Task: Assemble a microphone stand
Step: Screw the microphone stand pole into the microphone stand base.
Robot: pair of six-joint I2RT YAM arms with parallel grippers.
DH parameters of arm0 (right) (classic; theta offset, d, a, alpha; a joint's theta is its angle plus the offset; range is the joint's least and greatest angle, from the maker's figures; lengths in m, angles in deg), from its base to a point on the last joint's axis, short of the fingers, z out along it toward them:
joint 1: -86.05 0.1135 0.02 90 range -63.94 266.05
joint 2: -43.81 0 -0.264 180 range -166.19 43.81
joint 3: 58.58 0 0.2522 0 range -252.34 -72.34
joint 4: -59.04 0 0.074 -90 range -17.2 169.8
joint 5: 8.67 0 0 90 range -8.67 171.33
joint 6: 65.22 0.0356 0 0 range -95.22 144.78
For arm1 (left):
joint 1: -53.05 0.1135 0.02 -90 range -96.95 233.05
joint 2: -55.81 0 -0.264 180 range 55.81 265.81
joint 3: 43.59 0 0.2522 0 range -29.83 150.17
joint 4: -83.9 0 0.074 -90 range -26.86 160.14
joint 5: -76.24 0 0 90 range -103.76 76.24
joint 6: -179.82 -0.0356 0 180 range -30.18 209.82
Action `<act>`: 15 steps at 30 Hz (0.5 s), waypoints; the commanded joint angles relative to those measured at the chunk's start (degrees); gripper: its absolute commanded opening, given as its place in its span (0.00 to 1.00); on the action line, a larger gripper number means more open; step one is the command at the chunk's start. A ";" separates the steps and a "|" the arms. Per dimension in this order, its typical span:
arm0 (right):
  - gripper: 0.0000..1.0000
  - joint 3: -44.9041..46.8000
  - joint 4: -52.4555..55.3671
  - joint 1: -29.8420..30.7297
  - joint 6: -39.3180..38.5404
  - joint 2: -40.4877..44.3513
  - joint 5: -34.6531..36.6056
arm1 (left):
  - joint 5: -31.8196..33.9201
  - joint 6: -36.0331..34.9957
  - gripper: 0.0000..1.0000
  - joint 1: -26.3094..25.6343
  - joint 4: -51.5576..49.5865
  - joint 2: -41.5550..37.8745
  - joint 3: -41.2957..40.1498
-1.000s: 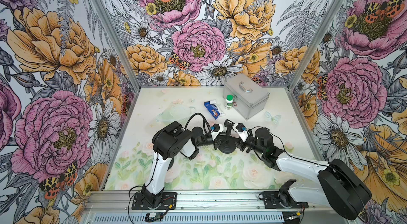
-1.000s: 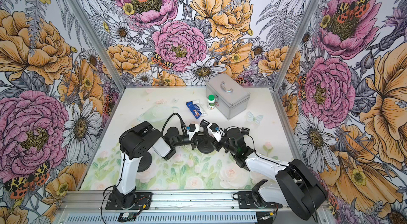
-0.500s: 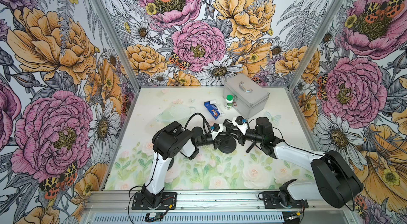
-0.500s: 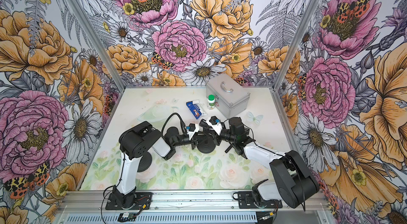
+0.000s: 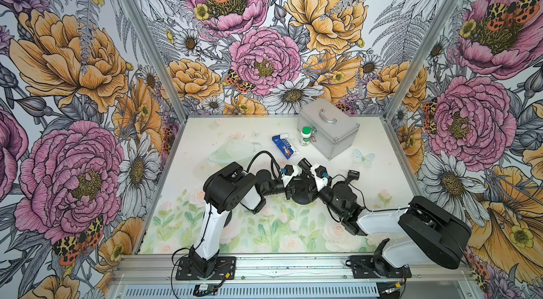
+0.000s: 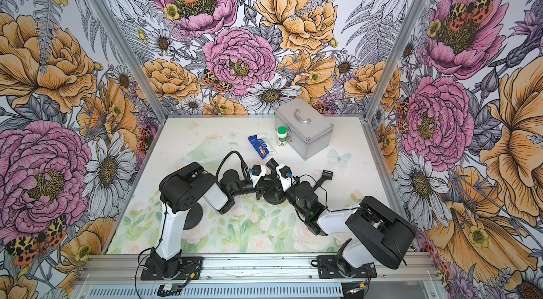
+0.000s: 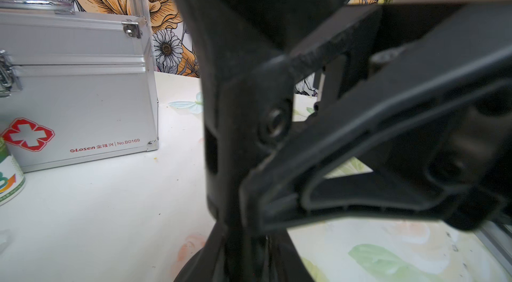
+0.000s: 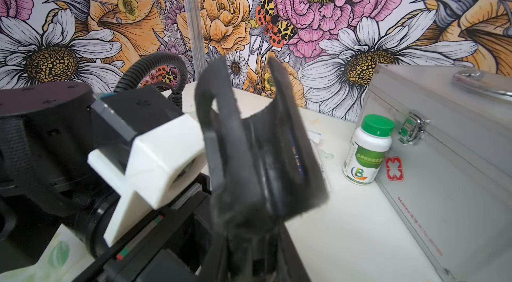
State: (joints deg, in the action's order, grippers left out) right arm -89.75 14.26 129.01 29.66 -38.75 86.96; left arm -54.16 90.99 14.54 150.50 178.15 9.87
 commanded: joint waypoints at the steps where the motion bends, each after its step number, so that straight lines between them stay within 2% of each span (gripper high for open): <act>1: 0.29 -1.27 5.29 -0.19 -4.25 0.66 -3.89 | 0.55 0.16 0.22 0.36 0.53 0.93 0.29; 2: 0.37 -1.02 6.64 -0.89 -5.55 2.05 -7.06 | 0.48 0.09 0.22 0.36 0.57 1.01 0.21; 4: 0.45 -1.34 11.28 -3.77 -7.05 4.82 -14.07 | 0.00 -0.02 0.21 0.33 0.55 0.96 0.29; 7: 0.47 -4.23 22.07 -11.52 -9.46 7.37 -33.09 | -0.40 -0.46 0.22 0.18 0.53 0.92 0.17; 9: 0.47 -6.38 27.46 -14.68 -11.72 7.70 -41.27 | -0.73 -0.59 0.23 0.02 0.51 1.05 0.24; 15: 0.47 -11.62 31.41 -19.90 -14.60 4.81 -51.51 | -1.68 -0.79 0.23 0.09 0.58 1.14 0.53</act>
State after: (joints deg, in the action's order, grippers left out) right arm -98.25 41.07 110.63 17.55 -32.28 45.76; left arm -54.51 90.94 14.54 150.39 178.17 9.87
